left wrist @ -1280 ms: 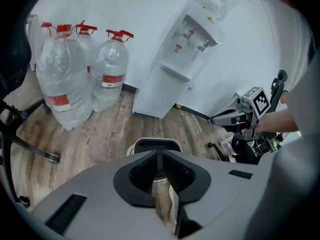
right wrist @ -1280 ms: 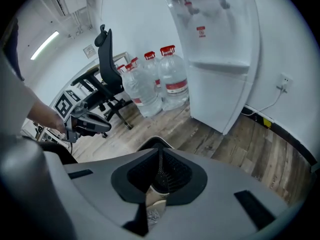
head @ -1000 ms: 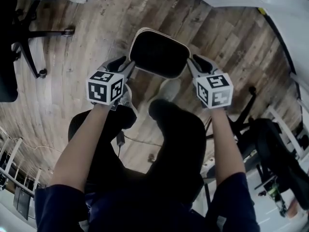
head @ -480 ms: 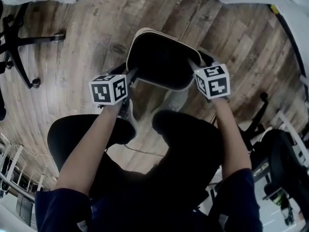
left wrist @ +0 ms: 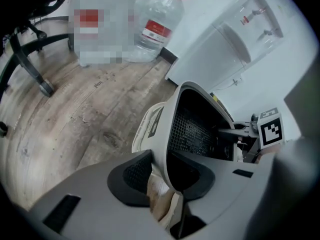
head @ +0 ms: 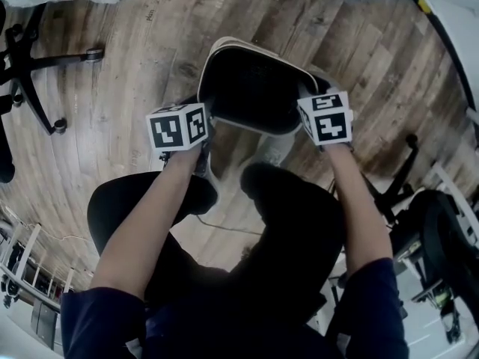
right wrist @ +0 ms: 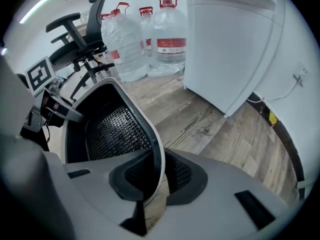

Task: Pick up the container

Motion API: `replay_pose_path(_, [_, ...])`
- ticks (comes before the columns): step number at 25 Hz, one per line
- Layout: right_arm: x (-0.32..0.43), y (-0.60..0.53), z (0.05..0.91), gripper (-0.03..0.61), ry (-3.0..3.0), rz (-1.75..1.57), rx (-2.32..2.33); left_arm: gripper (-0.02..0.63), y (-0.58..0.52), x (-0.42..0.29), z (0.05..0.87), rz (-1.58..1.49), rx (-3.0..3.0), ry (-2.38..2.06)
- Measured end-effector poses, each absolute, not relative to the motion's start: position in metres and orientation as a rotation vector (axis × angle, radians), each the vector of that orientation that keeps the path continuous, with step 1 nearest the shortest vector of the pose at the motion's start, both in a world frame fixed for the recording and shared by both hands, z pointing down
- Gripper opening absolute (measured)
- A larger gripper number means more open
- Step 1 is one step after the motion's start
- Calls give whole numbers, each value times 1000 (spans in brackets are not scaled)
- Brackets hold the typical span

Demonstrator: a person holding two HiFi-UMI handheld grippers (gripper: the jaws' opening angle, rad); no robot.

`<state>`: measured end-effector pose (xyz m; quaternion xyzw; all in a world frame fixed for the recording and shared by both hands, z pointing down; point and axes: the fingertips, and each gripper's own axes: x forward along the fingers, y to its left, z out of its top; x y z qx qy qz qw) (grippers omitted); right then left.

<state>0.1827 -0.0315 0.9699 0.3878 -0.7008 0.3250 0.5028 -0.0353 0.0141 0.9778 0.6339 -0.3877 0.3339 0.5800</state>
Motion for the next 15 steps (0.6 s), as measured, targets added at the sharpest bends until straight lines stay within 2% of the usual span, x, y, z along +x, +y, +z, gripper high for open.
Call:
replay_pose_path(6, [169, -37, 894, 58, -1697, 783, 977, 123, 3, -52, 907, 811, 1516, -916])
replay_pose_path(15, [156, -56, 744, 58, -1731, 747, 1005, 122, -11, -67, 758, 792, 1535, -940])
